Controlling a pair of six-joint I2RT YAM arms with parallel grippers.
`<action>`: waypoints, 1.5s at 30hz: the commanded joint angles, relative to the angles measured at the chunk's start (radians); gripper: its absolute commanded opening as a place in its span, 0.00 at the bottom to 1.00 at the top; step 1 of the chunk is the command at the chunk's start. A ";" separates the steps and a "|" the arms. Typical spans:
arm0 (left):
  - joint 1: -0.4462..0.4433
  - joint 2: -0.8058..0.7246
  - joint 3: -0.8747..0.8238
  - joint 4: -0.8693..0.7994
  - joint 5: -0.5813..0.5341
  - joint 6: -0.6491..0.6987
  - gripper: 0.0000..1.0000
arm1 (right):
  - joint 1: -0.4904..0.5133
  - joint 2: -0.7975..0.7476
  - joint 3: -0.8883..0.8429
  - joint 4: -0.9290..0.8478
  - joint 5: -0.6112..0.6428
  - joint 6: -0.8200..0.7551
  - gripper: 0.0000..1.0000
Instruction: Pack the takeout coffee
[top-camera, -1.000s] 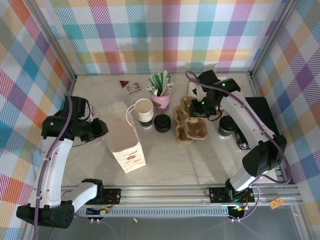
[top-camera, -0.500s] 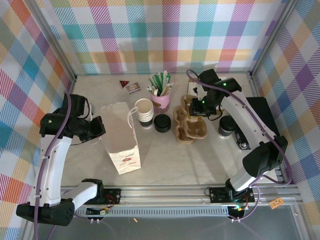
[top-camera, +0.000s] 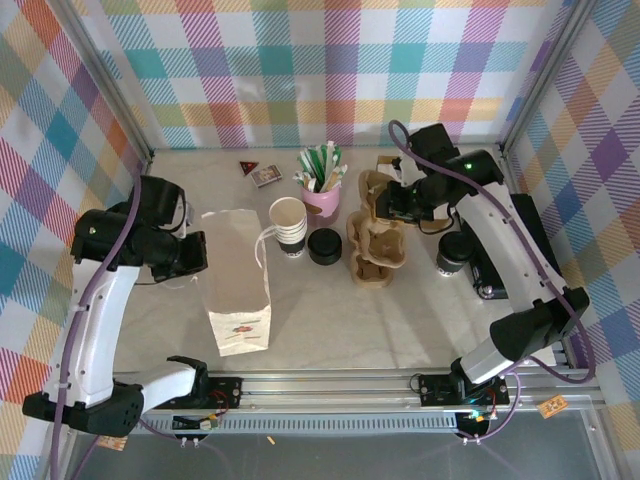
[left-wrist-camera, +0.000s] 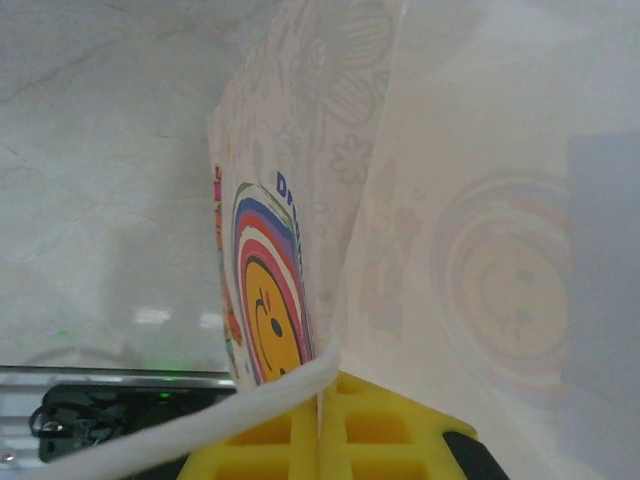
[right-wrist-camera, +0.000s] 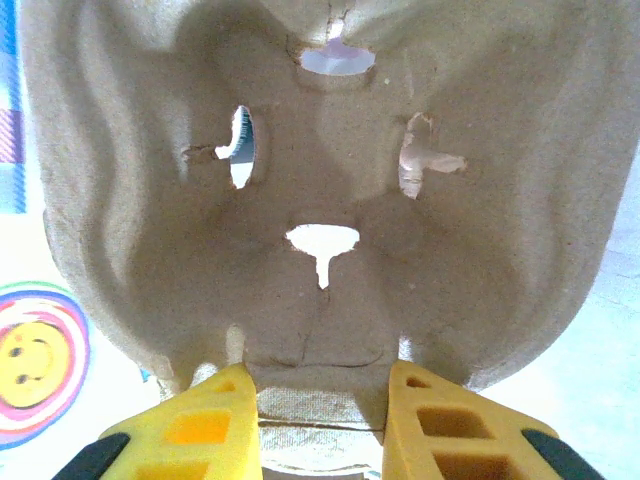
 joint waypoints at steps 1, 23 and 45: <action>-0.059 0.028 0.036 -0.101 -0.086 -0.038 0.00 | -0.005 -0.034 0.047 -0.020 -0.075 0.055 0.27; -0.521 0.285 0.191 -0.001 -0.269 -0.365 0.00 | -0.005 -0.046 0.263 0.035 -0.339 0.269 0.26; -0.622 0.370 0.216 0.136 -0.247 -0.462 0.00 | 0.015 -0.089 0.254 0.204 -0.499 0.500 0.24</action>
